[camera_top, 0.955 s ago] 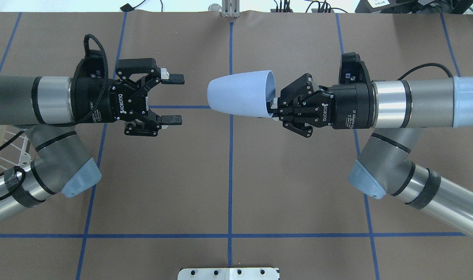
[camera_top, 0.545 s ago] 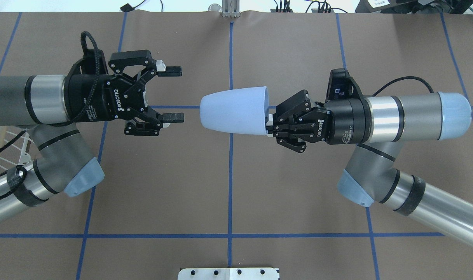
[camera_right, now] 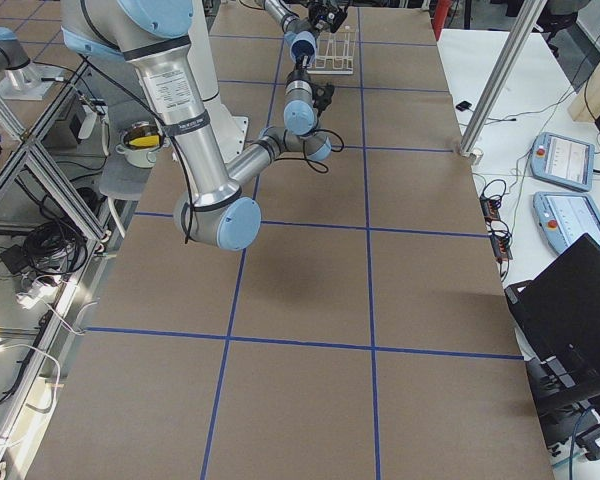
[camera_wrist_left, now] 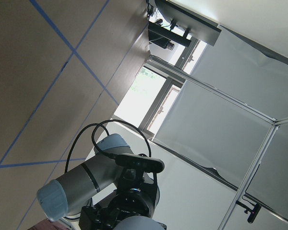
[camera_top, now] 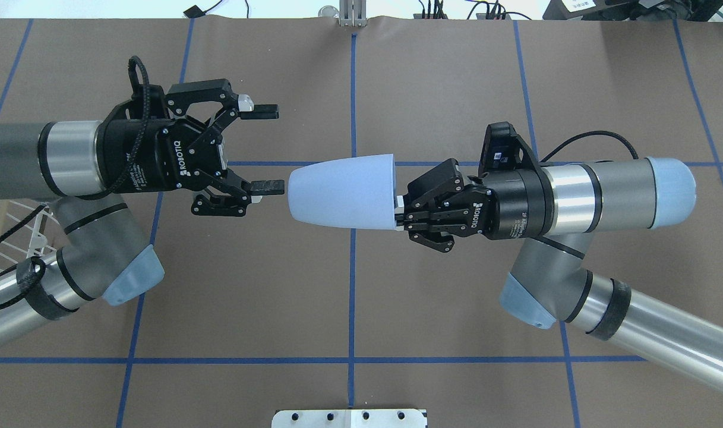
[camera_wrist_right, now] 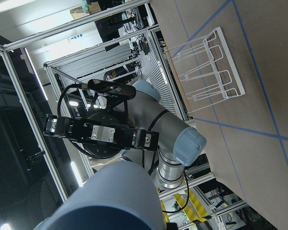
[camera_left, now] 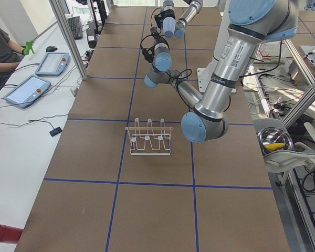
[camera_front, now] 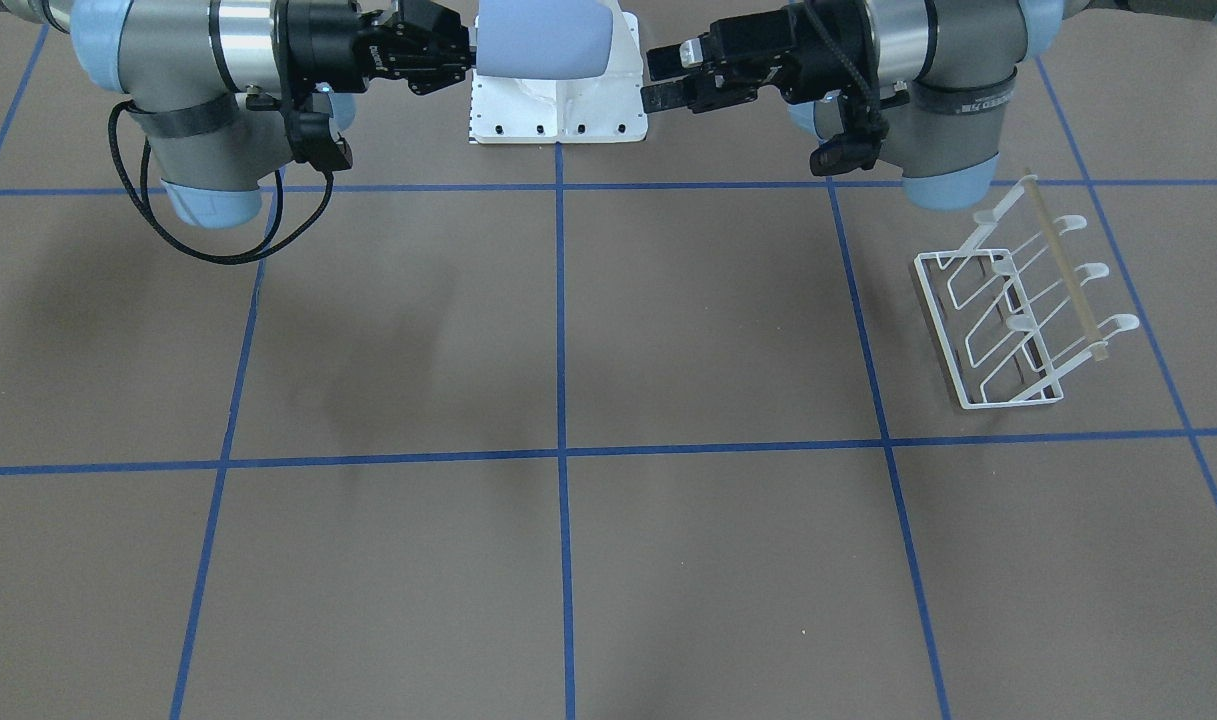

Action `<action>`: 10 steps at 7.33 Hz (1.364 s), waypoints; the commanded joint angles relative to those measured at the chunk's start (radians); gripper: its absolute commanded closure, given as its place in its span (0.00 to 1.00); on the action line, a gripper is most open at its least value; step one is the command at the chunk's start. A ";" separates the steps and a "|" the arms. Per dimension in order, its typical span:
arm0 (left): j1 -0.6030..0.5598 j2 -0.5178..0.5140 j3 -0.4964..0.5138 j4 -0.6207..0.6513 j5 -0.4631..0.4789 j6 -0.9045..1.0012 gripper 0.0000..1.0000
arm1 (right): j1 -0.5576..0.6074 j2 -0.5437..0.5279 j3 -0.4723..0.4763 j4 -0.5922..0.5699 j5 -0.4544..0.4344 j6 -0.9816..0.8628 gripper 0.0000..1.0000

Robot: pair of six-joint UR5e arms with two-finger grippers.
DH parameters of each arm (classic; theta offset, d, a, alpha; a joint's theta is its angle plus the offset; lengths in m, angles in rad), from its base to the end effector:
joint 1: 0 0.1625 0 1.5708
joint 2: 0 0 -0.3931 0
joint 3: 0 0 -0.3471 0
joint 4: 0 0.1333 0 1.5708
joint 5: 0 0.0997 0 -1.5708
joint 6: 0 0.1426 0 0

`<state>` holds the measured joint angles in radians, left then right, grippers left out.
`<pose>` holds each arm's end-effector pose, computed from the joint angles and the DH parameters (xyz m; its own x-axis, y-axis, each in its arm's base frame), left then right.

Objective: Hang cup on cup holder
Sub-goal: 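Close the left gripper on the cup's closed end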

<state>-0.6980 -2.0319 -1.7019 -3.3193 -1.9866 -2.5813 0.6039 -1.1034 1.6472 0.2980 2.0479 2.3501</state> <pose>0.3246 -0.3711 0.1584 -0.5932 -0.5138 -0.6197 -0.2574 0.8505 -0.4588 -0.3600 -0.3308 0.1730 -0.6143 0.3346 0.7146 0.2517 0.9414 -0.2245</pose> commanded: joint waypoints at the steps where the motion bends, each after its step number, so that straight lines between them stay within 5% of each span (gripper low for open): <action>1: 0.006 0.010 -0.004 -0.035 -0.001 -0.028 0.02 | -0.003 0.019 -0.023 0.001 -0.021 0.000 1.00; 10: 0.049 0.007 -0.005 -0.059 0.000 -0.031 0.02 | -0.038 0.053 -0.050 0.001 -0.077 -0.002 1.00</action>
<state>-0.6526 -2.0247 -1.7053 -3.3773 -1.9865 -2.6124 0.5671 -1.0519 1.5981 0.2991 1.9754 2.3491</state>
